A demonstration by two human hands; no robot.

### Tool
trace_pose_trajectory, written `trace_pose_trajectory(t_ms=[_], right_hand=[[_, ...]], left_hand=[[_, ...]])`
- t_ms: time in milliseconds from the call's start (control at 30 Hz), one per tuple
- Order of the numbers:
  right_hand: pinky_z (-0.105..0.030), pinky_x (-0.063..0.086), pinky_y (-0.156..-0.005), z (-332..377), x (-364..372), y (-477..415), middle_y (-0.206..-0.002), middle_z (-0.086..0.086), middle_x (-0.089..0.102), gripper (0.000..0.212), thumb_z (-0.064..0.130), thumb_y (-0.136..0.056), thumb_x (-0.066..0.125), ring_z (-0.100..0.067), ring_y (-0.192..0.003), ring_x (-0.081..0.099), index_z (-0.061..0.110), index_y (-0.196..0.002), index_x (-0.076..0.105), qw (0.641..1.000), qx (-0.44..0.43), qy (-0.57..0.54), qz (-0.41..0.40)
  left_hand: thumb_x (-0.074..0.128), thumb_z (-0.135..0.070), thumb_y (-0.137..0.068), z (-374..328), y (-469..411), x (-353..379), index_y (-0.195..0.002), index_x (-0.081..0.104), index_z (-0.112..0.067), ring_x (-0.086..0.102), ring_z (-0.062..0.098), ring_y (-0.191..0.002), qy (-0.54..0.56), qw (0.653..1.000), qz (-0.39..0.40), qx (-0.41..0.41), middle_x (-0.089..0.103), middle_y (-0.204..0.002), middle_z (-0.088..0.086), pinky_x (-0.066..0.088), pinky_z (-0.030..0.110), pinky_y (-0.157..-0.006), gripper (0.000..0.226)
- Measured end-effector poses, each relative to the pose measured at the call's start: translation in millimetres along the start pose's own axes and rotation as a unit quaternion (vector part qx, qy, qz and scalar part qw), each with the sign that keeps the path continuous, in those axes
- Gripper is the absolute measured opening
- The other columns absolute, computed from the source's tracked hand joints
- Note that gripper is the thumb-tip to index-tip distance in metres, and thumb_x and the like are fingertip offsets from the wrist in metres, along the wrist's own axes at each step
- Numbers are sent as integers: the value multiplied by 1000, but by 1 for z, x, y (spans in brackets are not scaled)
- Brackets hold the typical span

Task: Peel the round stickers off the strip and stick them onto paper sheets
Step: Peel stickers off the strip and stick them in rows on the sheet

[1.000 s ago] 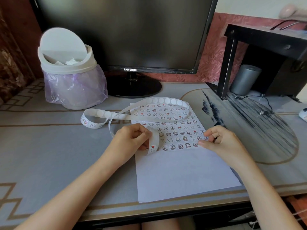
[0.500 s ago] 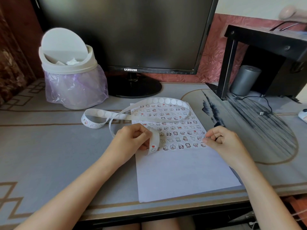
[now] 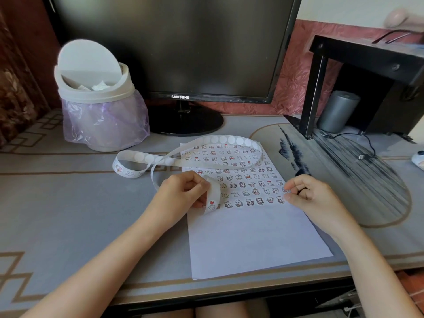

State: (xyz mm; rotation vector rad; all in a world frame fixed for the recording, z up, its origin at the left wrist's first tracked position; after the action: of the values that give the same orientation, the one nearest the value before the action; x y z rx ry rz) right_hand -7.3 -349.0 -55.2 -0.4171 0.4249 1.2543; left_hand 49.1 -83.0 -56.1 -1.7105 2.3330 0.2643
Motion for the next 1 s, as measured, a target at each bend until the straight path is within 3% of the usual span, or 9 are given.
trace_pose_trajectory(t_ms=[100, 167, 233, 367, 500, 567, 767, 867, 1000], right_hand=[[-26, 37, -58, 17, -4, 2, -78, -1, 57, 18, 3, -83, 67, -20, -64, 45, 21, -83, 63, 999, -26, -29, -34], [-20, 39, -57, 39, 2, 6, -77, 1, 59, 15, 5, -84, 67, -15, -63, 48, 19, -83, 64, 996, -59, -51, -34], [-11, 38, -54, 61, 19, 11, -76, 6, 63, 14, 8, -84, 68, -9, -62, 52, 21, -81, 64, 994, -86, -68, -2], [-10, 41, -59, 89, 66, 20, -76, 14, 66, 11, 15, -82, 71, -1, -71, 58, 24, -82, 66, 986, -116, -88, 78], [-18, 46, -68, 100, 86, 18, -80, 8, 69, 14, 15, -80, 74, -6, -76, 62, 24, -87, 66, 982, -134, -115, 71], [-22, 47, -66, 102, 93, 17, -76, 8, 70, 17, 14, -79, 74, -10, -71, 63, 21, -91, 64, 979, -129, -132, 80], [-18, 43, -53, 104, 95, 18, -70, 8, 67, 21, 5, -79, 73, -9, -66, 58, 19, -92, 62, 975, -138, -166, 60], [-29, 48, -61, 102, 93, 18, -73, 6, 67, 20, 6, -79, 72, -10, -68, 59, 20, -91, 63, 975, -139, -165, 48], [-28, 49, -67, 100, 91, 18, -77, 6, 68, 19, 6, -79, 73, -9, -71, 60, 24, -84, 67, 976, -139, -162, 40]], left_hand=[[57, -17, -93, -1, 1, -1, -83, 64, -4, 66, 9, -63, -1, 1000, -7, 4, 73, -78, 9, 50, 13, -58, 18], [56, -16, -94, -4, 2, -2, -84, 63, -4, 65, 10, -60, 6, 1000, -17, 10, 73, -76, 9, 49, 13, -55, 18], [56, -18, -94, -7, 3, -6, -83, 62, -6, 64, 11, -56, 13, 999, -38, 20, 72, -73, 8, 50, 16, -53, 18], [55, -21, -94, -11, 3, -13, -85, 62, -7, 63, 13, -55, 46, 995, -73, 44, 68, -62, 1, 55, 24, -55, 18], [55, -21, -95, -13, 2, -16, -88, 63, -6, 61, 13, -53, 77, 992, -84, 56, 65, -58, -1, 53, 24, -55, 19], [53, -21, -95, -12, 2, -17, -89, 62, -4, 60, 13, -53, 92, 990, -86, 57, 64, -57, -2, 52, 23, -53, 20], [53, -20, -95, -15, 2, -16, -87, 60, -5, 60, 15, -52, 116, 988, -80, 64, 64, -59, 1, 51, 23, -51, 19], [50, -23, -96, -14, 1, -14, -81, 61, -4, 61, 16, -57, 135, 986, -72, 59, 63, -64, 6, 50, 25, -53, 27], [53, -24, -95, -17, 2, -8, -79, 65, -4, 62, 13, -66, 117, 990, -41, 67, 65, -69, 1, 51, 26, -59, 28]])
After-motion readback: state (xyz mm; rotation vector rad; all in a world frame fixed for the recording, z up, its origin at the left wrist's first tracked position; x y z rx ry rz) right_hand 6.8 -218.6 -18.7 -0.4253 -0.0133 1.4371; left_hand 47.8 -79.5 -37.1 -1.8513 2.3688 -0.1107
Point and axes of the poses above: each hand's wrist, its own y-axis away from the middle knuckle, its own x-axis out of the palm, z = x × y, the point moved 8 cm from there along -y, towards the middle knuckle
